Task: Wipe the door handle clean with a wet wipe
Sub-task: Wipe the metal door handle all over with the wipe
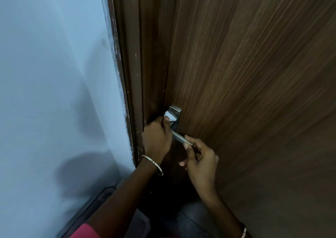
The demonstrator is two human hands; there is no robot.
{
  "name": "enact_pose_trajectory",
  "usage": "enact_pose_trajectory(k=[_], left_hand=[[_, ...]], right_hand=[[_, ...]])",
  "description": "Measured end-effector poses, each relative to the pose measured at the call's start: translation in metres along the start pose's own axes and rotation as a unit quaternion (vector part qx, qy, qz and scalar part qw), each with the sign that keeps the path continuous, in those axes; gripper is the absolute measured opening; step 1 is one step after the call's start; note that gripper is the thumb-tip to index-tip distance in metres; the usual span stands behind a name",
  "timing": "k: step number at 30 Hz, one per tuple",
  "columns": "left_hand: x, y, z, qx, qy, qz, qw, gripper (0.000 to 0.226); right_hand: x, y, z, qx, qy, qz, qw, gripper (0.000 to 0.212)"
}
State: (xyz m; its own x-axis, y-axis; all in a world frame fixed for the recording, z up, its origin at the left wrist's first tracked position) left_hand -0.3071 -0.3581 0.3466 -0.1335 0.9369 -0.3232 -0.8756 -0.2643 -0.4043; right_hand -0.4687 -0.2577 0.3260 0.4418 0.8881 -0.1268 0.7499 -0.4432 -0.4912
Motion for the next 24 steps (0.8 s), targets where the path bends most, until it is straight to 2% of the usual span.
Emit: enact_pose_trajectory(k=[3, 8, 13, 18, 24], left_hand=[[-0.004, -0.005, 0.014, -0.019, 0.044, 0.012, 0.999, 0.023], [-0.012, -0.017, 0.033, -0.008, 0.111, 0.041, 0.993, 0.030], [-0.005, -0.019, 0.027, 0.053, 0.081, 0.084, 0.992, 0.022], [-0.002, -0.006, 0.010, -0.041, 0.064, 0.039, 0.996, 0.023], [-0.006, 0.002, 0.001, -0.023, 0.020, -0.010, 0.999, 0.038]], right_hand=[[0.002, 0.000, -0.004, 0.014, -0.009, 0.012, 1.000, 0.024], [0.004, 0.000, -0.006, 0.035, -0.012, 0.030, 0.999, 0.026], [0.005, -0.001, -0.006, 0.045, -0.022, 0.033, 0.998, 0.025], [0.005, 0.002, -0.001, 0.058, -0.031, 0.039, 0.997, 0.027], [0.005, 0.001, -0.003, 0.061, -0.043, 0.055, 0.996, 0.027]])
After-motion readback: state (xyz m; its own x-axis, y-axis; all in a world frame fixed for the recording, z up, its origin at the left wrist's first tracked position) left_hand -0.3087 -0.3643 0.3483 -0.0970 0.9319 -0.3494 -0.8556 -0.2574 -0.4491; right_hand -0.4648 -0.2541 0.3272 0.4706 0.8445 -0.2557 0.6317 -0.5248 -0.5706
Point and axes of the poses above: each hand's wrist, its own x-axis away from the middle knuckle, its own y-axis out of the palm, z = x × y, the point moved 9 cm from there along -x, towards the middle knuckle, and after that the axes turned 10 degrees about x, right-handed, at the moved point
